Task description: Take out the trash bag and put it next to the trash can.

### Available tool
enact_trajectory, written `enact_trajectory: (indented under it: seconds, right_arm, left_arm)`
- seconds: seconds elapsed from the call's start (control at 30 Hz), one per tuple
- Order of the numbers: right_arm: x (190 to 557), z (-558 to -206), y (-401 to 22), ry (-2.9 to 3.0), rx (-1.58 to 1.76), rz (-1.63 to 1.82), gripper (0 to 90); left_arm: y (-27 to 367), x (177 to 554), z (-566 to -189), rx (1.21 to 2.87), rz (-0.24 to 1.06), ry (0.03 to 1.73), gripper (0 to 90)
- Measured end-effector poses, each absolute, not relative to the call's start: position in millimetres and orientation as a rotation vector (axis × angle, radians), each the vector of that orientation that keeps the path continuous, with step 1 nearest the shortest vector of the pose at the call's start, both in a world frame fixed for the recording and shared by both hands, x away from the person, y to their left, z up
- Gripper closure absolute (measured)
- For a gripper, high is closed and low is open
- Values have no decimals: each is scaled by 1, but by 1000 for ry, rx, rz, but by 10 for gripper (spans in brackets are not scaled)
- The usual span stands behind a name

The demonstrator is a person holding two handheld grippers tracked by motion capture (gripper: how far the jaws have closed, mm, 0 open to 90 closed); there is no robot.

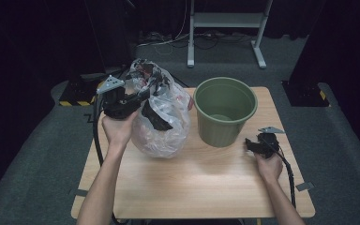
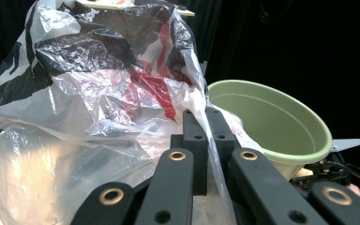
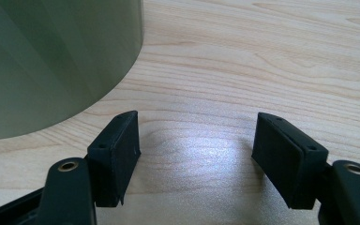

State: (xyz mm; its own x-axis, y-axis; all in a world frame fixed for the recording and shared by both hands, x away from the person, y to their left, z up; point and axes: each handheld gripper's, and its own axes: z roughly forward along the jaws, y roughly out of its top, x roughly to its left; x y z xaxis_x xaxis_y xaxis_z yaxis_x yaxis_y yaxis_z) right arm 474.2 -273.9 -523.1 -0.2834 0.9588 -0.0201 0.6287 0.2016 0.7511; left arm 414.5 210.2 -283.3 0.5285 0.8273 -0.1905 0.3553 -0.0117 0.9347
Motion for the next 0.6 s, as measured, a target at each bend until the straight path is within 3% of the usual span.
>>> enact_trajectory:
  seconds: [0.6]
  right_arm:
    - [474,-523,-274,1989,1473,882,319]
  left_arm:
    - [197,429,-302,1636,523,1062,890]
